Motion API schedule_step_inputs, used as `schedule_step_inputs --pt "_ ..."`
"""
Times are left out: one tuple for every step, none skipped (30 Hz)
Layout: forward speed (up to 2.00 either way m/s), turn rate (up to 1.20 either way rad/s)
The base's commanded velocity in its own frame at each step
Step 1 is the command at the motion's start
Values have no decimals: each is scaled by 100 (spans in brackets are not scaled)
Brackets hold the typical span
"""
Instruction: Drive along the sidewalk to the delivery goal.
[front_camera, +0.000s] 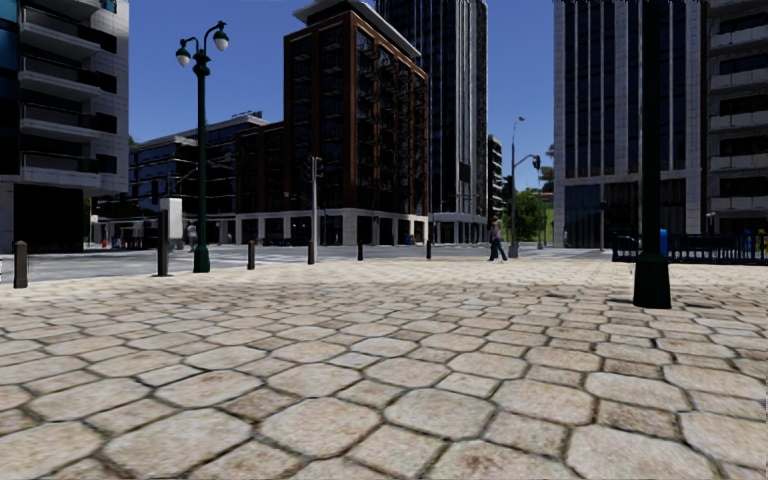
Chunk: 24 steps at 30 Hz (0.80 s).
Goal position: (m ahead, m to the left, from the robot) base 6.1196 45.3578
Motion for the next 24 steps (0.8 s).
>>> schedule_step_inputs --pt "200 27" --pt "200 27" --pt "200 27" --pt "200 27" --pt "200 27" --pt "200 27" --pt "200 27" --pt "200 27" --pt "200 27" --pt "200 27" --pt "200 27" --pt "200 21" --pt "200 21" --pt "200 0" --pt "200 0" --pt "200 0" --pt "200 0" --pt "200 0" --pt "200 0" --pt "200 0" --pt "200 0" --pt "200 0" --pt "200 0" --pt "200 0"
